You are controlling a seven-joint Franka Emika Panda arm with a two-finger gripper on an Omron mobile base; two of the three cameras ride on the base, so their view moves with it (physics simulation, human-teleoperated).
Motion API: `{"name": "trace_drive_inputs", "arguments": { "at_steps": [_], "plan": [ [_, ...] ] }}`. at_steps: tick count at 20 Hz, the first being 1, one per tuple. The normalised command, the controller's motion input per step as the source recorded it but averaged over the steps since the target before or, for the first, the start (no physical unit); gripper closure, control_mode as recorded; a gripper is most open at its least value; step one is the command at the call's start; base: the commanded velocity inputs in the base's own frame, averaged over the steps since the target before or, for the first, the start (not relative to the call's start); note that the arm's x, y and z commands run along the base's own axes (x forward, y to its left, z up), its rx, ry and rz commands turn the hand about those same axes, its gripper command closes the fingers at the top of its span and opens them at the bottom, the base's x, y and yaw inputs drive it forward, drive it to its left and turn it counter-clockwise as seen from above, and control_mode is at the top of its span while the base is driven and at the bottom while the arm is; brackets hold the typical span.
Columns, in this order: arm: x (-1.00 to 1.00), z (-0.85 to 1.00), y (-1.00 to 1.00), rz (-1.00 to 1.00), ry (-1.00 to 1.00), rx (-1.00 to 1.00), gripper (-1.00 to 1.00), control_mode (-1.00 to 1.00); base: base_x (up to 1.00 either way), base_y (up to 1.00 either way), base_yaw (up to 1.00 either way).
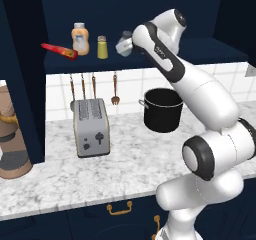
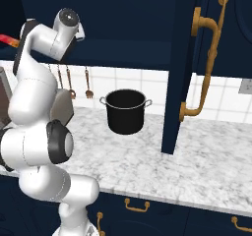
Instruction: Put the shaker and condiment bottle from the counter next to their counterparts in the cabinet.
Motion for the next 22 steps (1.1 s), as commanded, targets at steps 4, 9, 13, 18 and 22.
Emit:
{"name": "trace_drive_inputs", "arguments": {
  "at_steps": [4, 9, 13, 18, 22],
  "plan": [
    [0.32, -0.11, 0.02, 0.12, 0.01, 0.00, 1.00, -1.00, 0.00, 0.00, 0.00],
    [0.33, -0.11, 0.01, 0.10, 0.00, 0.00, 1.00, -1.00, 0.00, 0.00, 0.00],
    [0.29, -0.04, 0.07, 0.08, 0.02, 0.00, 1.00, -1.00, 0.00, 0.00, 0.00],
    [0.25, 0.00, 0.12, 0.06, 0.03, -0.01, 1.00, -1.00, 0.00, 0.00, 0.00],
    [0.09, -0.03, 0.13, 0.03, 0.01, -0.03, 1.00, -1.00, 0.00, 0.00, 0.00]
  ]
}}
